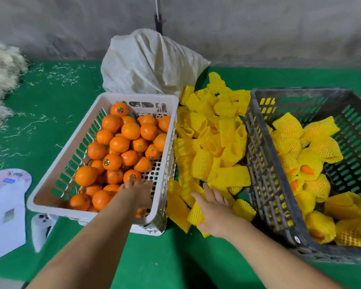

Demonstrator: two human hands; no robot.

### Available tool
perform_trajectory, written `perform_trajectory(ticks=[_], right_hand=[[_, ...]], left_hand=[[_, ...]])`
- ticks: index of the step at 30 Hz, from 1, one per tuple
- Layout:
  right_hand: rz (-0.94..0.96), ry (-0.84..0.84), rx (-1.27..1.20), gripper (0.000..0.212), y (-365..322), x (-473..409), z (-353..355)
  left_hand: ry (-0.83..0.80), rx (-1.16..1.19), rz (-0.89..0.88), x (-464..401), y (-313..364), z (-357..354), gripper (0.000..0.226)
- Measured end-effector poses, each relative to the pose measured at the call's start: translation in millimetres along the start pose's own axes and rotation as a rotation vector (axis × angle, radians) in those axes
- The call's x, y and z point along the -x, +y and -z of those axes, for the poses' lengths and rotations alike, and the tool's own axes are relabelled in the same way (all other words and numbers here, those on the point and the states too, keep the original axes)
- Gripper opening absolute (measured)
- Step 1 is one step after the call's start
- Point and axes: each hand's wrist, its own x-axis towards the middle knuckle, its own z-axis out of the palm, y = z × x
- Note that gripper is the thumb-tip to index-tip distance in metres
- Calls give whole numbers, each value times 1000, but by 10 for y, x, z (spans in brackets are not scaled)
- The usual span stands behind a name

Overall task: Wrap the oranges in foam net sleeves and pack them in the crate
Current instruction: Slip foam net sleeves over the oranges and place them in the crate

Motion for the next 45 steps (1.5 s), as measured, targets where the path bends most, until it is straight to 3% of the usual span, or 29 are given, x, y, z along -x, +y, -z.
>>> perform_trajectory(ticks=[2,7,12,16,19,22,25,28,30,32,34,35,38,42,45], right_hand=[[-23,27,30,94,7,-102,-145],[-47,333,-63,49,91,-206,-242],[-26,522,-496,35,144,-137,-116],[23,544,-928,40,37,-14,21],[107,551,-1085,23,-44,72,54],[126,530,-1174,16,-90,155,71],[90,446,-1324,37,-96,236,116],[73,433,-1398,48,-57,289,178],[82,499,-1419,43,-58,326,240],[94,583,-1453,31,-69,361,325],[80,609,-1514,22,-103,402,430],[66,598,-1554,22,-124,410,471],[9,547,-1686,40,-228,429,562],[28,511,-1679,20,-300,516,586],[75,431,-1734,23,-246,562,610]], left_hand=[[-109,-26,105,46,22,-79,72],[10,-260,122,128,183,10,88],[23,-377,166,71,146,-41,87],[5,-466,250,19,80,-38,98],[53,-438,303,-6,29,-21,85],[92,-222,313,10,-4,29,70],[179,140,202,81,-11,154,57],[428,464,76,237,5,320,69],[671,819,-66,395,87,345,74],[752,1241,-262,631,278,306,67],[540,1560,-421,864,521,212,59],[417,1611,-482,935,615,149,58],[224,1460,-627,1014,735,11,57],[24,1447,-683,997,679,-55,55],[9,1557,-676,1008,653,-48,52]])
